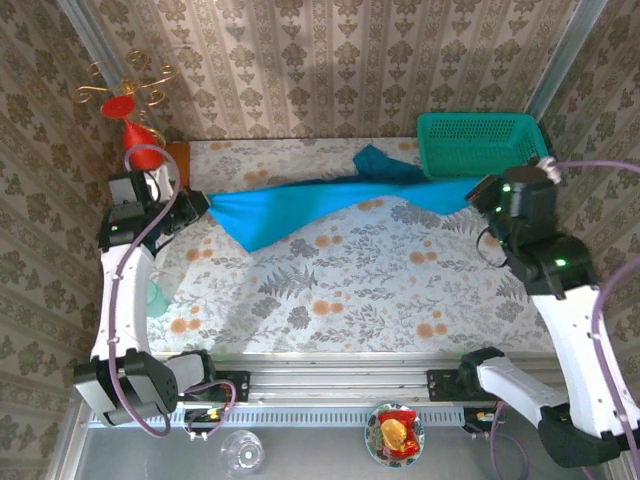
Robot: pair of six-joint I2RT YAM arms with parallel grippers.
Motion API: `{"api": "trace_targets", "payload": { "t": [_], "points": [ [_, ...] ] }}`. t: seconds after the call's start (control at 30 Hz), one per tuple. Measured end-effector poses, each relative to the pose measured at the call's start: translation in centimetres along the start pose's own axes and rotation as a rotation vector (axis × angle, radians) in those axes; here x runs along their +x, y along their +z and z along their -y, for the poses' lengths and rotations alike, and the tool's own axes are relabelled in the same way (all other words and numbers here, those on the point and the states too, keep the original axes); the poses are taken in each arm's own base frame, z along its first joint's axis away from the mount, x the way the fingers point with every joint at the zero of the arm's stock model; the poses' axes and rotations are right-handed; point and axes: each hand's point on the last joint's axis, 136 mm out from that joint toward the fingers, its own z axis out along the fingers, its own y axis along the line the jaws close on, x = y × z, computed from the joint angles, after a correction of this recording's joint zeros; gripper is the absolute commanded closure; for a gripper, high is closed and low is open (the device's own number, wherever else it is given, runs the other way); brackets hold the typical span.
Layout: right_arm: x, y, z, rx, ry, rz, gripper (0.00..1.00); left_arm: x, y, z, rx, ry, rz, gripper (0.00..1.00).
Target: Fold the inside-out t-shirt
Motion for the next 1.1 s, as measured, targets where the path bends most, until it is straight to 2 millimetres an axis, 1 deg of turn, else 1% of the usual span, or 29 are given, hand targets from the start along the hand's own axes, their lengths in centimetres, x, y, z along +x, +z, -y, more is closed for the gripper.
{"api": "trace_targets", "payload": {
  "t": [0.1, 0.13, 0.2, 0.27, 0.33, 0.4, 0.47, 0.5, 0.57, 0.6, 0.67, 0.7, 0.73, 0.8, 0.9, 1.0, 1.07, 1.1],
  "points": [
    [-7.0, -4.1, -2.8, -0.06, -0.048, 0.199, 1.0, -2.0, -1.5, 3.2, 0.099, 0.058, 0.053, 1.0],
    [-9.0, -5.4, -3.6, -0.078, -0.057, 0.255, 1.0, -2.6, -1.8, 4.1, 0.127, 0.074, 0.069, 1.0],
    [-12.3, -7.8, -5.1, -0.113, -0.067, 0.355, 1.0, -3.9, -2.8, 6.3, 0.199, 0.108, 0.105, 1.0],
    [-14.1, -9.3, -5.9, -0.139, -0.067, 0.414, 1.0, -5.0, -3.8, 8.1, 0.259, 0.13, 0.131, 1.0],
    [-14.8, -9.7, -6.2, -0.149, -0.063, 0.437, 1.0, -6.7, -5.0, 10.2, 0.311, 0.154, 0.157, 1.0],
    [-14.6, -9.2, -6.4, -0.149, -0.063, 0.433, 1.0, -9.7, -7.1, 12.5, 0.347, 0.197, 0.215, 1.0],
    [-13.8, -7.5, -6.9, -0.15, -0.067, 0.4, 1.0, -13.0, -9.9, 14.4, 0.356, 0.245, 0.295, 1.0],
    [-13.2, -6.4, -7.3, -0.151, -0.07, 0.377, 1.0, -14.8, -11.8, 15.4, 0.353, 0.275, 0.353, 1.0],
    [-12.3, -4.7, -7.9, -0.155, -0.075, 0.337, 1.0, -17.3, -15.4, 17.1, 0.342, 0.335, 0.46, 1.0],
    [-11.7, -3.6, -8.2, -0.153, -0.085, 0.314, 1.0, -17.9, -17.2, 18.0, 0.338, 0.367, 0.509, 1.0],
    [-11.1, -2.2, -8.4, -0.137, -0.102, 0.29, 1.0, -17.9, -19.3, 19.6, 0.348, 0.409, 0.563, 1.0],
    [-11.0, -2.0, -8.4, -0.132, -0.111, 0.289, 1.0, -17.6, -19.8, 20.0, 0.359, 0.42, 0.577, 1.0],
    [-11.1, -2.0, -8.3, -0.125, -0.121, 0.295, 1.0, -17.3, -19.9, 20.2, 0.369, 0.419, 0.58, 1.0],
    [-12.0, -3.1, -8.0, -0.113, -0.131, 0.335, 1.0, -16.5, -19.5, 19.6, 0.387, 0.394, 0.576, 1.0],
    [-14.2, -6.1, -8.0, -0.144, -0.111, 0.419, 1.0, -16.2, -17.6, 17.9, 0.396, 0.327, 0.54, 1.0],
    [-15.6, -8.5, -8.9, -0.216, -0.107, 0.468, 1.0, -17.7, -16.0, 16.1, 0.377, 0.277, 0.52, 1.0],
    [-16.2, -9.5, -9.5, -0.251, -0.103, 0.489, 1.0, -18.7, -16.0, 15.8, 0.369, 0.276, 0.527, 1.0],
    [-16.4, -9.7, -9.6, -0.26, -0.106, 0.496, 1.0, -19.1, -16.3, 16.0, 0.369, 0.286, 0.539, 1.0]
  ]
}}
